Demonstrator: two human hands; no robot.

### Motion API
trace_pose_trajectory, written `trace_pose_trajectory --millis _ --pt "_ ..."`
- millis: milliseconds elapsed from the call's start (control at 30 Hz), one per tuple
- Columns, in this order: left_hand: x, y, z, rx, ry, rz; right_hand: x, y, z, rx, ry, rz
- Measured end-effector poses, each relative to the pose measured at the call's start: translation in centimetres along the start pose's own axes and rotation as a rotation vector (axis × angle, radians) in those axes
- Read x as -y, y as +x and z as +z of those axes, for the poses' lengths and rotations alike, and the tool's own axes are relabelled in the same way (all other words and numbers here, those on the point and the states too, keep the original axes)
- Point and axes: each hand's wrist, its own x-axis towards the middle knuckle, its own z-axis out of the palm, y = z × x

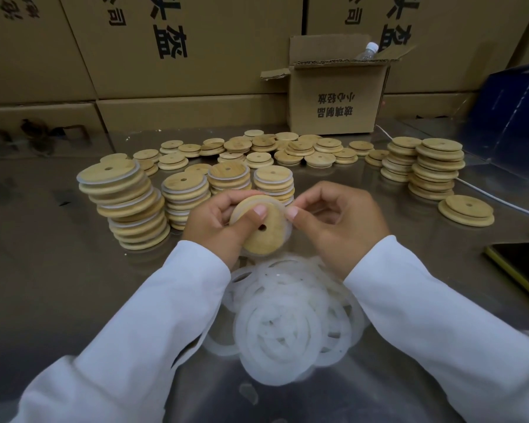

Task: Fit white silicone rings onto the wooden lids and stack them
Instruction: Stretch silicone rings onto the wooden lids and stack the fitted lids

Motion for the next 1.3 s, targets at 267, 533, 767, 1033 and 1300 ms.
trace_pose_trajectory --millis 267,533,767,1033,1300 --pt "0.1 -0.2 0.1 -0.006 -0.080 -0.039 -0.3 -0.6 0.7 -0.023 0.025 -0.010" --pt "0.6 0.0 -0.1 0.064 -0.004 -0.086 -0.6 -0.5 0.5 -0.084 -0.088 -0.062" --pt "0.2 0.2 -0.1 0.043 0.076 -0.019 -0.5 0.1 0.1 -0.076 0.065 0.076" --pt "-0.1 0.0 -0.2 -0.013 0.028 0.002 -0.2 0.0 0.2 0.007 0.140 0.027" --pt "-0.1 -0.1 -0.1 0.009 0.056 0.062 0.1 0.2 -0.4 0.090 0.101 0.164"
